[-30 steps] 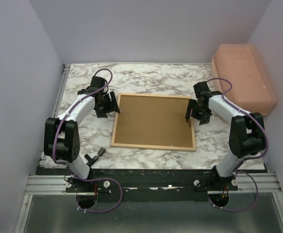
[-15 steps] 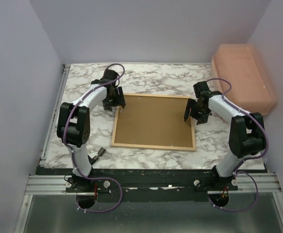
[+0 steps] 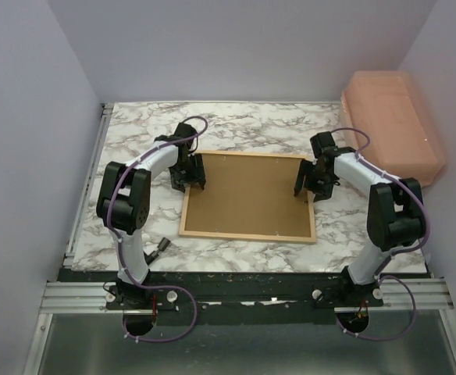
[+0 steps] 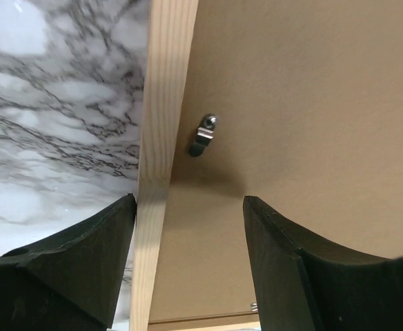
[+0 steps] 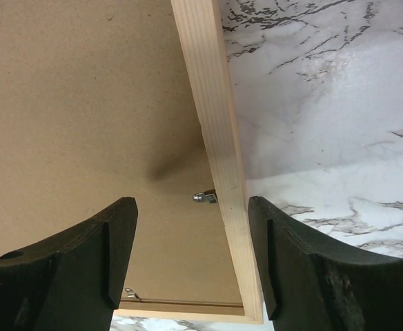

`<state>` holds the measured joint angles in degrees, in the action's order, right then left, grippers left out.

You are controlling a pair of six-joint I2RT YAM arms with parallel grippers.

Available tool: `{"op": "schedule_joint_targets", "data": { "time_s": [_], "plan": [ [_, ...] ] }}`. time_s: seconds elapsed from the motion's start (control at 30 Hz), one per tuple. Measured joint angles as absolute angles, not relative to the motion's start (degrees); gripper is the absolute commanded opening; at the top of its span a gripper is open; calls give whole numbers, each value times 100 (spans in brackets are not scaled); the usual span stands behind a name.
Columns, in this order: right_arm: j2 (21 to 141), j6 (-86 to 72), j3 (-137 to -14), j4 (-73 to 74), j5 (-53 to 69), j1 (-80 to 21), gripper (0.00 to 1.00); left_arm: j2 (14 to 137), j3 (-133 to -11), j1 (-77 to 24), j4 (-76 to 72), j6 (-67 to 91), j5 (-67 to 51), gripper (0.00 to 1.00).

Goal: Put the photo into the frame
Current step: Install the photo frame at the center of the board.

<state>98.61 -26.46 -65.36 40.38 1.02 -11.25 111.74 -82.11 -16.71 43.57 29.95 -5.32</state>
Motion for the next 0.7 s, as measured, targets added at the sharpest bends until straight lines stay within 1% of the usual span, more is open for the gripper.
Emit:
{"op": "schedule_joint_targets", "data": {
  "time_s": [0.1,0.43,0.5,0.6,0.7],
  "plan": [
    [9887,-2626,-6536,4036,161,-1125,72,11043,-7693,-1719,4178,3017,-703,64],
    [9889,-2475,-6536,4049,110,-1061,73,9878,-6147,-2069,3577,3205,-937,63],
    [9891,-2440,-6536,4060,51,-1048,73,9633,-5865,-2224,3590,3269,-972,66],
    [9889,-2429,-6536,4062,5,-1041,73,9421,-5621,-2375,3656,3345,-1026,74],
    [9889,-2434,-6536,4064,10,-1044,73,9395,-5649,-2414,3771,3393,-1002,75]
  ]
}}
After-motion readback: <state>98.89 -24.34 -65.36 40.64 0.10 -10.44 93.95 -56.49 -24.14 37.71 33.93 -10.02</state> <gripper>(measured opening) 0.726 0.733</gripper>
